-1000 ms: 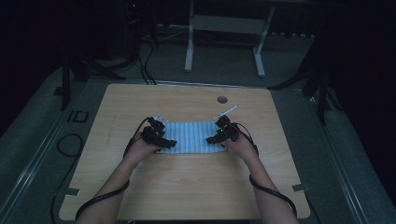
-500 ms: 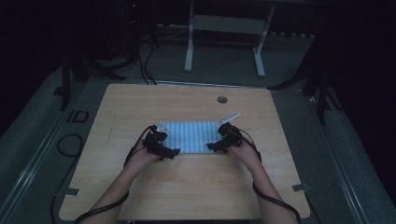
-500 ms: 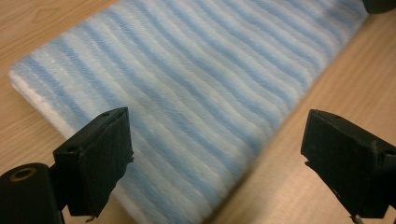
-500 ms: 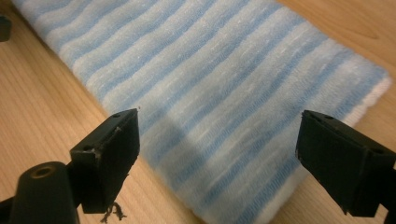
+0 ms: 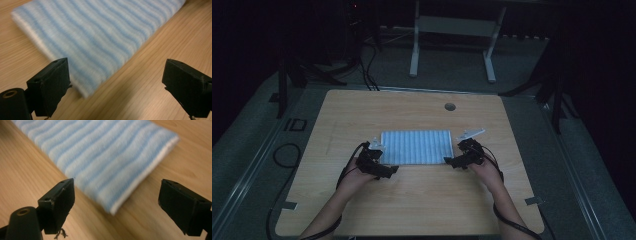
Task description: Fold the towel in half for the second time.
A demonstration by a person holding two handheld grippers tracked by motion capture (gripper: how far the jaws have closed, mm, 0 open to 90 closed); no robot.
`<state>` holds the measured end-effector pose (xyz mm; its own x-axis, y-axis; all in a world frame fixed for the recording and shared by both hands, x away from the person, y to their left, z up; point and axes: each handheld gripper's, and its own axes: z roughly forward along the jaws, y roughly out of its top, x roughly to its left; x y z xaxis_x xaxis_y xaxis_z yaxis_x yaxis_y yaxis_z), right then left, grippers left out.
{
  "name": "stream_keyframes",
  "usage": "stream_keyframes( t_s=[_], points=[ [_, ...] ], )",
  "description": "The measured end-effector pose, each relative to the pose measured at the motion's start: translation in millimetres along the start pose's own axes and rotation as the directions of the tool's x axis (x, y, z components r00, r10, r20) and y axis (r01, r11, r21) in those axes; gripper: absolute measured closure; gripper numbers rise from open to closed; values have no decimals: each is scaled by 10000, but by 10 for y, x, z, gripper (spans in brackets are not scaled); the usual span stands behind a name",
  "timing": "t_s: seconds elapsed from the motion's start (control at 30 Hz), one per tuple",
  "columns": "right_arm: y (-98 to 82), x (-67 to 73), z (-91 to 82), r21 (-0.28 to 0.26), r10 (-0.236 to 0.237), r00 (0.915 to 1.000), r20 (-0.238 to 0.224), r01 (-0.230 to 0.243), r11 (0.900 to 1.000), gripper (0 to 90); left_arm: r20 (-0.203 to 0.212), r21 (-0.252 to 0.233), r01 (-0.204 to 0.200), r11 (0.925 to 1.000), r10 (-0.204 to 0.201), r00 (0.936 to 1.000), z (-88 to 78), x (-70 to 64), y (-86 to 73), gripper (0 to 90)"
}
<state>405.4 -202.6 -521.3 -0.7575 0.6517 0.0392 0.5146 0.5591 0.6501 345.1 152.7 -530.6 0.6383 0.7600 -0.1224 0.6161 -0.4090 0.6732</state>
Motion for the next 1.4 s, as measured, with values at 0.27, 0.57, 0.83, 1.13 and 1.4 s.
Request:
stream_keyframes(
  t_s=[0.27,0.57,0.83,1.13,1.4],
  points=[
    [-324,-86,-99,-39,319,9995,55,-319,9995,136,46,-364,229,9991,-228,9997,-97,24,-149,31],
    [-623,-182,-287,-385,506,9978,436,-490,9981,135,-97,-587,399,9975,-405,9991,-205,51,-345,29],
    [-835,-218,-510,-807,621,9953,737,-561,9952,134,-292,-697,531,9962,-553,9980,-317,88,-513,29],
    [-1107,-234,-717,-1047,998,9885,1134,-880,9906,132,-590,-800,882,9929,-930,9939,-439,164,-737,29],
    [-1321,-235,-918,-1813,1421,9716,1892,-1077,9775,125,-906,-956,1191,9883,-1278,9877,-554,243,-909,29]
  ],
)
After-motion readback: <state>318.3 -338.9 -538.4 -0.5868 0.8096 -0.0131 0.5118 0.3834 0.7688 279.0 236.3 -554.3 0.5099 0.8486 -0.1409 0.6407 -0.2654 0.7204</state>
